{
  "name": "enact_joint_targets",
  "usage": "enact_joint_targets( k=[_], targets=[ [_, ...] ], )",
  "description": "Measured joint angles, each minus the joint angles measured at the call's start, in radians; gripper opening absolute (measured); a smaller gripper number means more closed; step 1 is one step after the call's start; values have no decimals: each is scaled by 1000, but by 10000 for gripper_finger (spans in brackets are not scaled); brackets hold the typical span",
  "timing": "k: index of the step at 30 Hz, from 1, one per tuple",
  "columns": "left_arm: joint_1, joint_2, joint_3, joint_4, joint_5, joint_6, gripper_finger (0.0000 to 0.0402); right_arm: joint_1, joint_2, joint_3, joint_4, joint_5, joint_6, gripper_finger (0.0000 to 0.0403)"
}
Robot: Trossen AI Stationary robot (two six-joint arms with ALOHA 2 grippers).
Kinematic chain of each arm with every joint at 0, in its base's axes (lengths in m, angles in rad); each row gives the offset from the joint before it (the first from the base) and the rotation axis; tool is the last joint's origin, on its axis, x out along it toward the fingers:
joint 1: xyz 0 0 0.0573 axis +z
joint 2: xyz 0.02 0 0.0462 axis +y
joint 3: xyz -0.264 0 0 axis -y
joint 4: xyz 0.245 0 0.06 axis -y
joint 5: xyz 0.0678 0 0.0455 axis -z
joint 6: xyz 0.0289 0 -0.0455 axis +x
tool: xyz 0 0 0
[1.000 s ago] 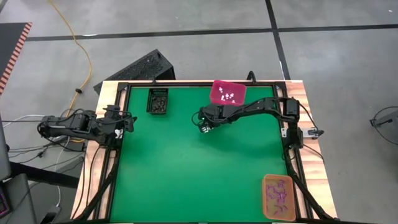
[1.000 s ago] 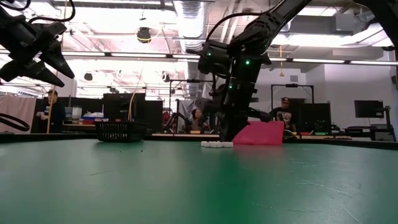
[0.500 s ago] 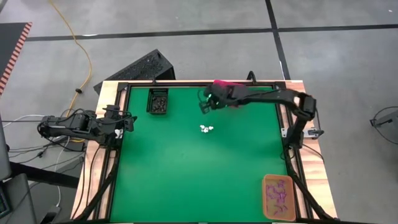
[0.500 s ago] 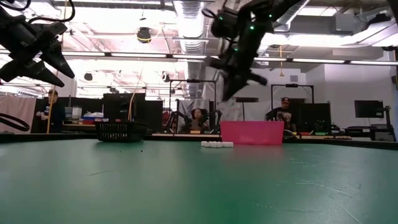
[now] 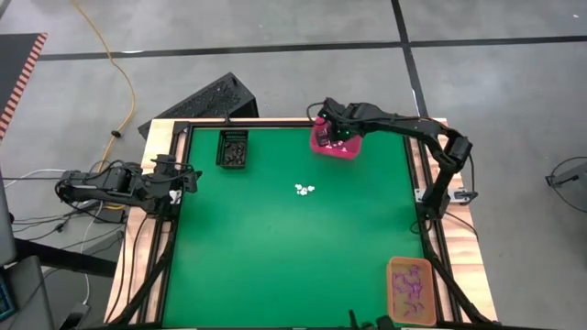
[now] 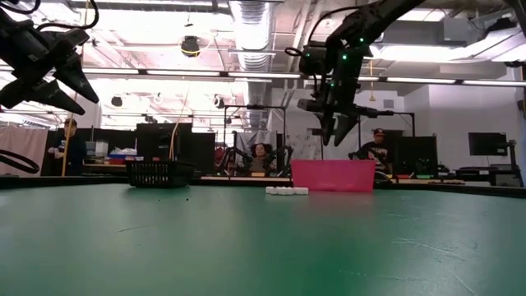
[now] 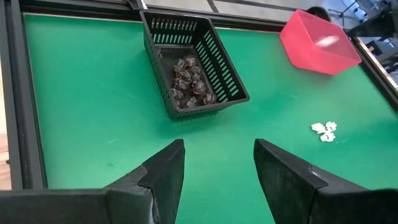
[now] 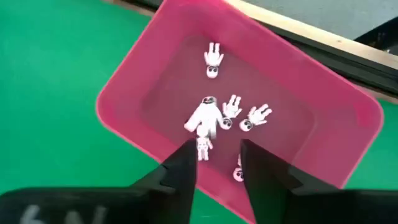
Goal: Sort Halloween decoration
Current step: Put the white skeleton toy into the pink bin
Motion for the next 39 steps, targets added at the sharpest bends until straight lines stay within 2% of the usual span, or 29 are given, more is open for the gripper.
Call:
enact_joint_targets(
  k=[4, 7, 11, 15, 20, 23, 39],
  targets=[
    [0, 0, 0, 0, 0, 2, 183, -14, 0, 0, 8, 0, -8, 190],
    [0, 0, 0, -10, -2, 2, 183, -10, 0, 0, 38, -32, -24, 206],
    [0, 0, 0, -19, -2, 2, 183, 61, -2, 0, 89, -167, -158, 205],
    [0, 0, 0, -19, -2, 2, 183, 191, -3, -7, 82, -269, -348, 194],
    [0, 0, 0, -17, -2, 2, 183, 337, -3, -78, 98, -273, -569, 188],
    [0, 0, 0, -16, -2, 3, 183, 383, 5, -123, 163, -272, -612, 187],
    [0, 0, 0, -17, 6, -6, 183, 343, 124, -156, 333, -322, -729, 189]
  ],
)
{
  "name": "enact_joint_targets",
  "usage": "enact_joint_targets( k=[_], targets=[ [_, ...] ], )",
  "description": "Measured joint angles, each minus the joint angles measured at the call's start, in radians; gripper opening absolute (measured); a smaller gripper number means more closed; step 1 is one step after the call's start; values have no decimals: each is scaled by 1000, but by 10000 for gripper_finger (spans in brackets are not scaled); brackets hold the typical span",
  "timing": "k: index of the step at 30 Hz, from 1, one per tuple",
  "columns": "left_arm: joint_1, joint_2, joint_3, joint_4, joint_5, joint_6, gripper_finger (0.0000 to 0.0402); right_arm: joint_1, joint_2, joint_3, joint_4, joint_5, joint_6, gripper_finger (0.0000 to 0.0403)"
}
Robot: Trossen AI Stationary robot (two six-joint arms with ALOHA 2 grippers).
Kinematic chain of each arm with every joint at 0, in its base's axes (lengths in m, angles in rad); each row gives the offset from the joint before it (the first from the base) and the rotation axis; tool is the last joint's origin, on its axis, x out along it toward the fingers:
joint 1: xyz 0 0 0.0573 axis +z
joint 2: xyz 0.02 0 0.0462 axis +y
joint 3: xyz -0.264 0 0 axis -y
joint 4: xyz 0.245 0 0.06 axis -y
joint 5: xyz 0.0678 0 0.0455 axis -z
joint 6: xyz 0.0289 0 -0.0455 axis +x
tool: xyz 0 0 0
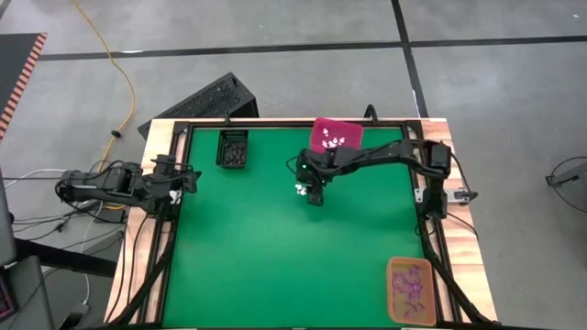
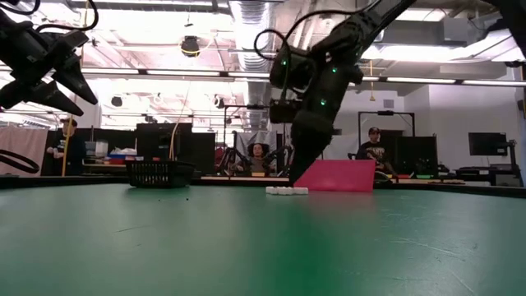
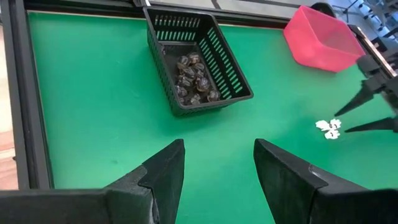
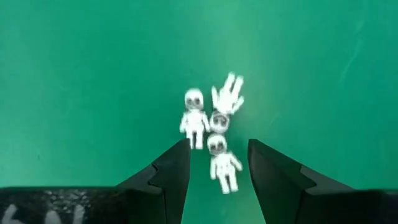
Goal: Sort Halloween decoration
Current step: Put the white skeleton toy into the pink bin
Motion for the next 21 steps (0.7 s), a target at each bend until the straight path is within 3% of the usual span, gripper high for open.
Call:
enact_joint_targets(
  k=[12, 15, 21],
  targets=[
    [1, 0, 0, -5, -9, -2, 183, -23, 73, -2, -46, -6, -8, 183],
    [1, 0, 0, -9, -15, -2, 183, -15, 74, -2, -47, -4, -4, 152],
    [1, 0, 0, -9, -24, -2, 183, -14, 76, 15, -87, -5, 17, 45]
  ],
)
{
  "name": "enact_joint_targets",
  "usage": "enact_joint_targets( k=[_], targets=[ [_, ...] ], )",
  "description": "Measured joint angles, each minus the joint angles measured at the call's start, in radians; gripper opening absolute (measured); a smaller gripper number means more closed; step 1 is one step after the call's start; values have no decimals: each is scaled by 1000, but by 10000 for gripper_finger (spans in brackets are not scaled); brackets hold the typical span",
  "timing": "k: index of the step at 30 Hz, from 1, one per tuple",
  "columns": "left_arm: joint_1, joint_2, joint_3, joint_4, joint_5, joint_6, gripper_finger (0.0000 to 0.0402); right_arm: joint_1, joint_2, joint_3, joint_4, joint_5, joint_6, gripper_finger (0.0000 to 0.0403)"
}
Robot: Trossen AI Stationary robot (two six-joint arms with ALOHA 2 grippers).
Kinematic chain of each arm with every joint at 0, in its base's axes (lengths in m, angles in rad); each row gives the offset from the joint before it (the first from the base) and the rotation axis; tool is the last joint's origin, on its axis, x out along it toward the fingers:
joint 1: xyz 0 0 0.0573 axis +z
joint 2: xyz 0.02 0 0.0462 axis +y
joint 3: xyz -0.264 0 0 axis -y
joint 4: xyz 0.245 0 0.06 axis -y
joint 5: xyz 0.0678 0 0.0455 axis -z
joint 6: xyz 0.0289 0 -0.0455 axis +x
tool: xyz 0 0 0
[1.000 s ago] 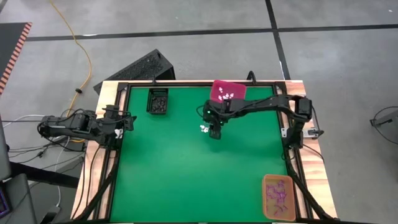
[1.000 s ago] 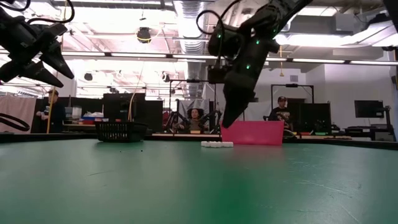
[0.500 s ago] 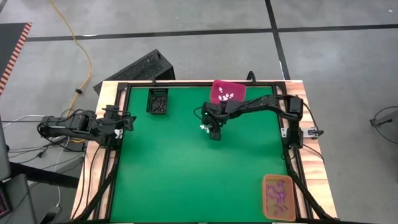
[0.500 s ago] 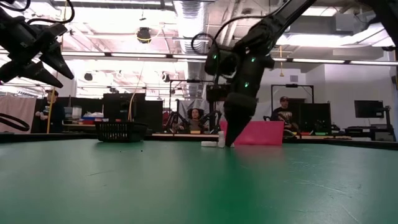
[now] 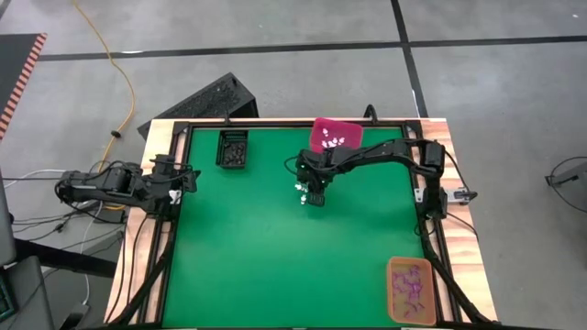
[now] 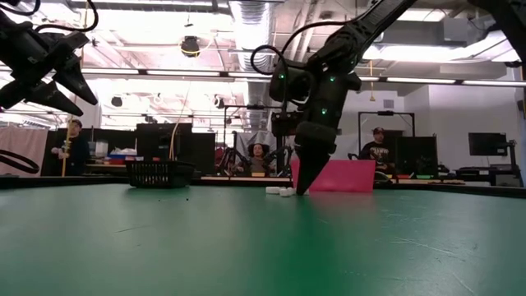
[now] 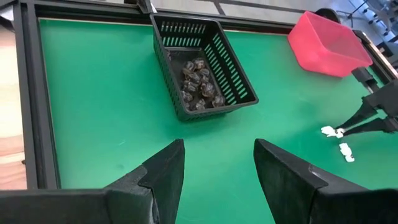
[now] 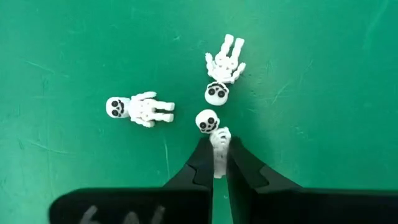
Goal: Sort Halloween decoration
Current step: Put the white skeleton toy into the pink bin
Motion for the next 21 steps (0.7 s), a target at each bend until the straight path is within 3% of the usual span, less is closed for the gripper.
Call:
enact_joint_targets(
  k=[6, 14, 21],
  targets=[
    [0, 0, 0, 0, -2, 0, 183, 0, -3, 55, -30, -19, 22, 38],
    [0, 0, 0, 1, 24, -8, 183, -82, -126, 120, -82, -15, 39, 38],
    [0, 0, 0, 7, 39, -8, 183, -210, -260, 126, -80, 103, 144, 43]
  ],
)
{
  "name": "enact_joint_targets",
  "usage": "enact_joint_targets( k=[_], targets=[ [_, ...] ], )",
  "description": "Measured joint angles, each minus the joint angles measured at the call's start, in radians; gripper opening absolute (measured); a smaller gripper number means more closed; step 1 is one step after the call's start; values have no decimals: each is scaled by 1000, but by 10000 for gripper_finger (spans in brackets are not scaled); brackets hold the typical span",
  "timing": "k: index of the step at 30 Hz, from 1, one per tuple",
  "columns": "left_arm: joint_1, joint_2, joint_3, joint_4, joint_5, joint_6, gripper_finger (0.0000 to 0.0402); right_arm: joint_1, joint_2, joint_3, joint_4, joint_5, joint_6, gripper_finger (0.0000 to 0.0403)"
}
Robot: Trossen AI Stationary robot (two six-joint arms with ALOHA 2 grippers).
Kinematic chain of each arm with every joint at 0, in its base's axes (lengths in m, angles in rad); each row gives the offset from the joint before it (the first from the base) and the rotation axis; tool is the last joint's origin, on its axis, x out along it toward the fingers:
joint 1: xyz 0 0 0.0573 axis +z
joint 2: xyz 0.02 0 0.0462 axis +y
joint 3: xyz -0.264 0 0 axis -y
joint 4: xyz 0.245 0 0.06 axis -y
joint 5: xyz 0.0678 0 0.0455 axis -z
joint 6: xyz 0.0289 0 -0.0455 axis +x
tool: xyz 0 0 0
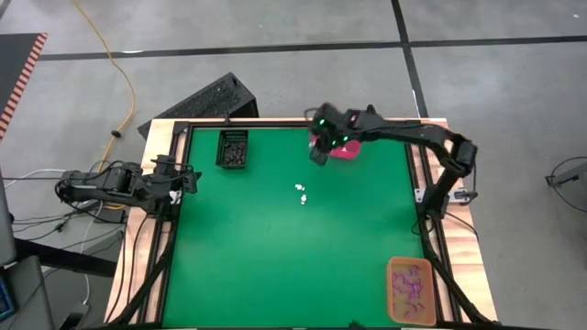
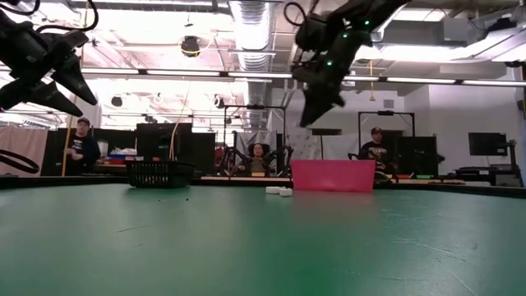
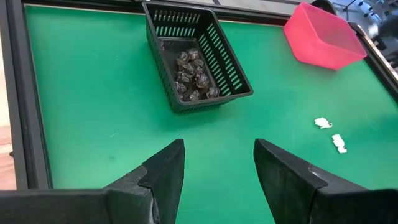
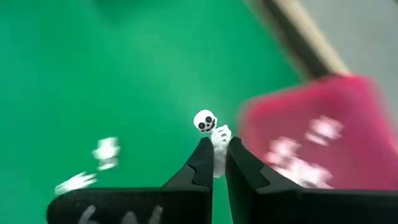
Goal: Sort Halloween decoration
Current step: Put the white skeleton toy into the pink bin
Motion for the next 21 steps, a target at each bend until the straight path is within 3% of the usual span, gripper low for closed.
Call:
enact_joint_targets(
  k=[5, 12, 21],
  targets=[
    [0, 0, 0, 2, 4, 0, 183, -92, -55, 0, -71, 139, 118, 47],
    [0, 0, 0, 2, 2, 13, 183, -202, -14, 0, -153, 142, 272, 58],
    [0, 0, 0, 2, 1, 12, 183, -236, 67, -1, -168, 86, 333, 167]
  ],
)
